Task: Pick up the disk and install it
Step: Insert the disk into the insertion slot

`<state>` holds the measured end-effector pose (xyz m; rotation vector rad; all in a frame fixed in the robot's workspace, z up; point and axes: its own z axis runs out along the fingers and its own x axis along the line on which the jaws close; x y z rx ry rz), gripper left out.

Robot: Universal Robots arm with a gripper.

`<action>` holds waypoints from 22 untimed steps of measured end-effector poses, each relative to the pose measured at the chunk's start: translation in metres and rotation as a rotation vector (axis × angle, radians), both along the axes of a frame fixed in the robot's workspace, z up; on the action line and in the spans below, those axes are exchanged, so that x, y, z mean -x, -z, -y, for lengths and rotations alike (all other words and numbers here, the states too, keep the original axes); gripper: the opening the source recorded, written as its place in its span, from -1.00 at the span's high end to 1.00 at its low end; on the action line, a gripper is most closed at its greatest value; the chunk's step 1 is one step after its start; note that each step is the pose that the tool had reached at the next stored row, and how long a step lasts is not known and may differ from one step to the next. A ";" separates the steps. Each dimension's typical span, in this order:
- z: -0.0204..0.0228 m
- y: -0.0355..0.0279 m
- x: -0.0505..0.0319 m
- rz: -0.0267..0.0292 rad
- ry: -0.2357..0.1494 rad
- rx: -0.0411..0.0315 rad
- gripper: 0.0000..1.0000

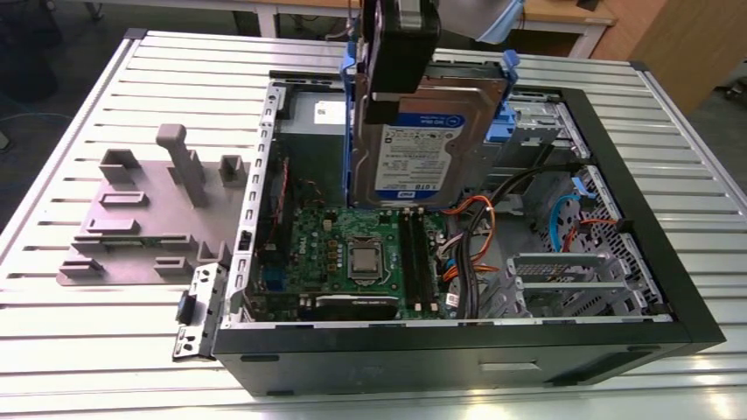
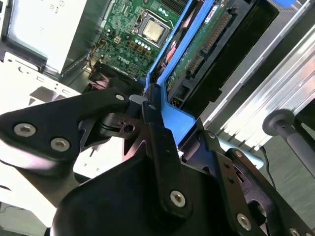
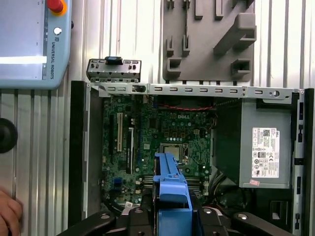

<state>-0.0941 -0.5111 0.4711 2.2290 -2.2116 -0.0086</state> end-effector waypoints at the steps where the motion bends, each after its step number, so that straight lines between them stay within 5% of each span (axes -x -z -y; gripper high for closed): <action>1: 0.0006 0.0001 -0.0005 0.0000 0.000 0.0000 0.27; 22: 0.0070 0.0012 -0.0260 -0.0011 0.000 -0.0001 0.27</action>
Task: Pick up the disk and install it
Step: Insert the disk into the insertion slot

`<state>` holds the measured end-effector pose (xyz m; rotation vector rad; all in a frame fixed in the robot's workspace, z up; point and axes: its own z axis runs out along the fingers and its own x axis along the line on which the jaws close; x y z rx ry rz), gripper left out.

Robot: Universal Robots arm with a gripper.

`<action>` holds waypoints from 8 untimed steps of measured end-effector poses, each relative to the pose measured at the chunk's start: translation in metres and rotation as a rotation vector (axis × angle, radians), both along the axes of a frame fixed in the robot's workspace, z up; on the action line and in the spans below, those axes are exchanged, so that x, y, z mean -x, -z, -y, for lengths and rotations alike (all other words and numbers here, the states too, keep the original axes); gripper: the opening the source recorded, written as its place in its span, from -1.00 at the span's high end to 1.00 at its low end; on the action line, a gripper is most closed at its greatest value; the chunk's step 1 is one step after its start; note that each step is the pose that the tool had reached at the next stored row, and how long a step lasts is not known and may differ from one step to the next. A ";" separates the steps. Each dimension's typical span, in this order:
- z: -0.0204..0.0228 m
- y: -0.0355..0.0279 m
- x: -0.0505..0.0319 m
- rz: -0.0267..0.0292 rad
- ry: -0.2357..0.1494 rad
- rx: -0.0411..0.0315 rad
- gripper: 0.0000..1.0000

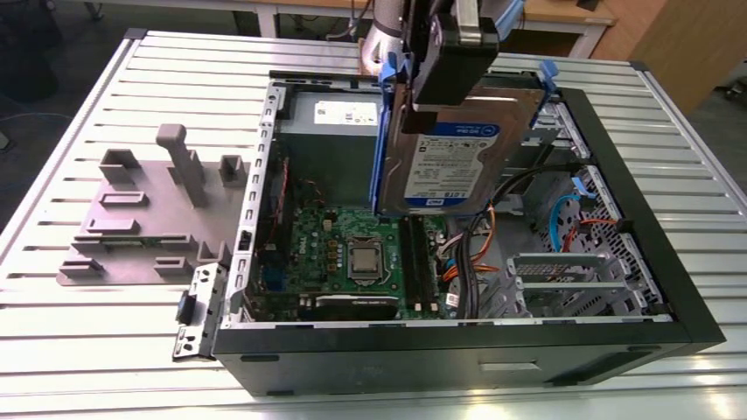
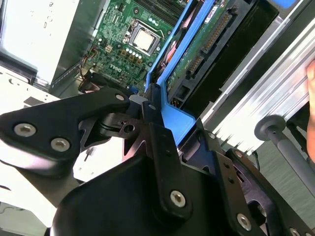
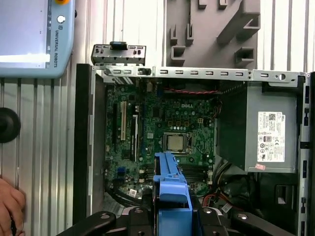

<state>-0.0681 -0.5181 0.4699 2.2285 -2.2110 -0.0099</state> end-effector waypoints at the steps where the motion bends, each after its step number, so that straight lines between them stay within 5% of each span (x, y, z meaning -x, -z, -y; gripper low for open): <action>1: 0.0003 0.0000 -0.0009 0.0000 0.000 0.0000 0.27; 8: 0.0053 0.0000 -0.0025 -0.0001 0.000 0.0002 0.27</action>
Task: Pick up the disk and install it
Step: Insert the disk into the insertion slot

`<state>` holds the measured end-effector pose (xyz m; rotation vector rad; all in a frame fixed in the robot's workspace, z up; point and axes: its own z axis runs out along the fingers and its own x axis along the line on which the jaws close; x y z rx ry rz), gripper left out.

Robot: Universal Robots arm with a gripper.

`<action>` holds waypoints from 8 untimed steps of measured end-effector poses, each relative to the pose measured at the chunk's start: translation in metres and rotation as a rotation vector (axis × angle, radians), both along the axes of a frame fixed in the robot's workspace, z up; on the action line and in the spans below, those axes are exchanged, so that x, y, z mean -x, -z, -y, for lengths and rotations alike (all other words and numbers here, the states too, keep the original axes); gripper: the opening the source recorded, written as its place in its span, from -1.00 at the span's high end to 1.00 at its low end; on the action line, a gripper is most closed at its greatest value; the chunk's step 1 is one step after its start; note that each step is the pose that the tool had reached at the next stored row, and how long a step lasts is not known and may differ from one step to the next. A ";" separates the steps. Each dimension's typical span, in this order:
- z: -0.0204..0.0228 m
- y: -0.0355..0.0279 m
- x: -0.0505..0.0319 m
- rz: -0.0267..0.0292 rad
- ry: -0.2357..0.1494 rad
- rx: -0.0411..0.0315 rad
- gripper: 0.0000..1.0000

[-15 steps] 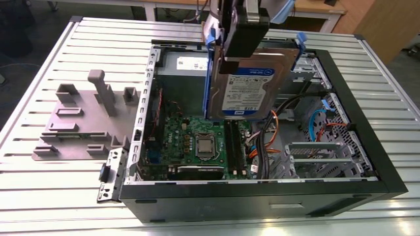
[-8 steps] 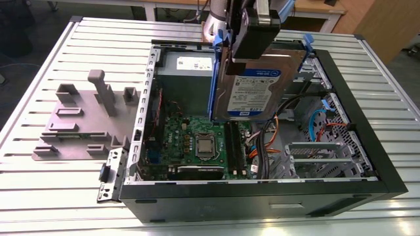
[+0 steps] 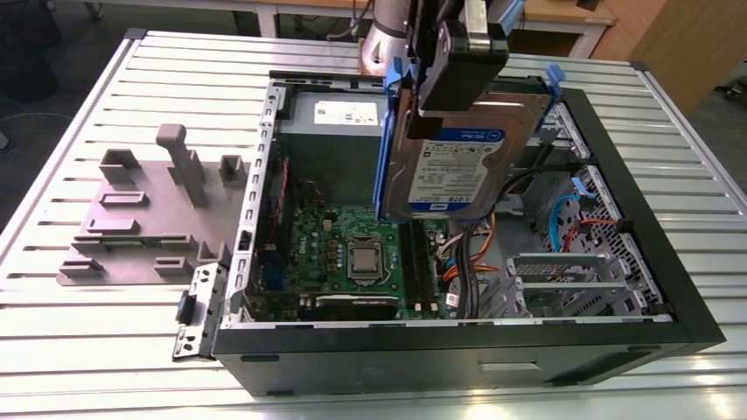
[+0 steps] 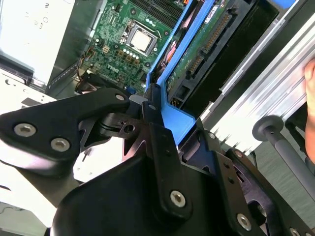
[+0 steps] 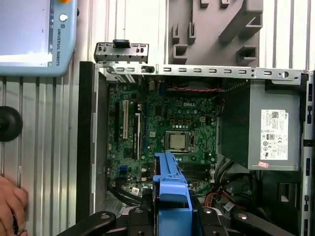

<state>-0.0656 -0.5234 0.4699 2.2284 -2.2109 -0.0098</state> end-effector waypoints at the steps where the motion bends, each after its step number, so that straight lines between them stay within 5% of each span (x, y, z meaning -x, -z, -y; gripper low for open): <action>1: 0.0008 0.0000 -0.0001 0.0000 0.000 0.0001 0.27; 8: 0.0079 0.0001 -0.0011 0.0000 0.000 0.0001 0.27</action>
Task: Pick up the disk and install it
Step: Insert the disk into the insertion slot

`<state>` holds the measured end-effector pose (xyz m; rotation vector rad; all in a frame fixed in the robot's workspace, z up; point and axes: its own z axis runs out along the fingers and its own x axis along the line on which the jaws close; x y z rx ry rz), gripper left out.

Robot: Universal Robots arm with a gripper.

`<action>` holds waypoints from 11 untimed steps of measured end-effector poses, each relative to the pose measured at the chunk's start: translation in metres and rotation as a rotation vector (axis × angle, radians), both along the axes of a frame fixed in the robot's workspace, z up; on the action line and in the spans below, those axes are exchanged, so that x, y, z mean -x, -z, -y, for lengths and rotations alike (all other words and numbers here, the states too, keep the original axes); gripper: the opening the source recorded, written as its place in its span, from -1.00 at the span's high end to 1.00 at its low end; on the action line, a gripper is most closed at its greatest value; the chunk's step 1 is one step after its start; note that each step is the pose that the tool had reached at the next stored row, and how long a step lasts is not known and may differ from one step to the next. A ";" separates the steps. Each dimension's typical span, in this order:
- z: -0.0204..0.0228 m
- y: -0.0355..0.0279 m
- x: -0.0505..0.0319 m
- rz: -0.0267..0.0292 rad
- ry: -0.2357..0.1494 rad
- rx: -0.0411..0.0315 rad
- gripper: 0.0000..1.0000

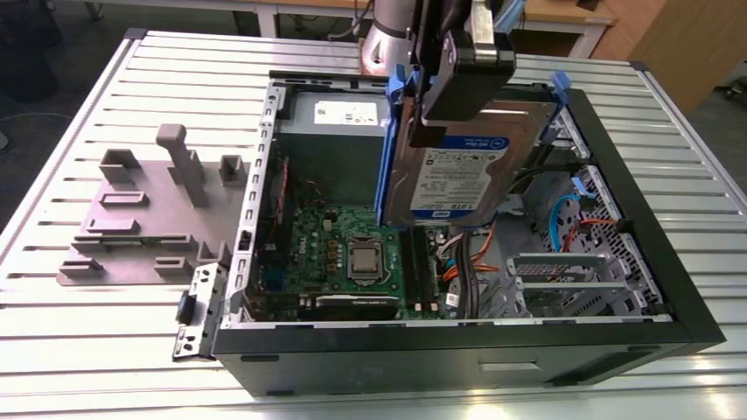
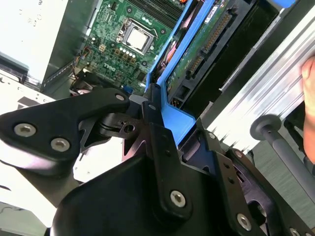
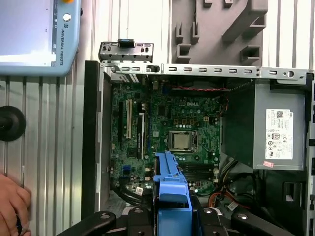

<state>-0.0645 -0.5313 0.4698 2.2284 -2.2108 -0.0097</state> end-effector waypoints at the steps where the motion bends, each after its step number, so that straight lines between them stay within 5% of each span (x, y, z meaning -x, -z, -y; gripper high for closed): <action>1: 0.0009 0.0000 -0.0003 0.0000 0.000 0.0000 0.27; 11: 0.0059 0.0000 -0.0104 -0.0008 0.000 0.0006 0.27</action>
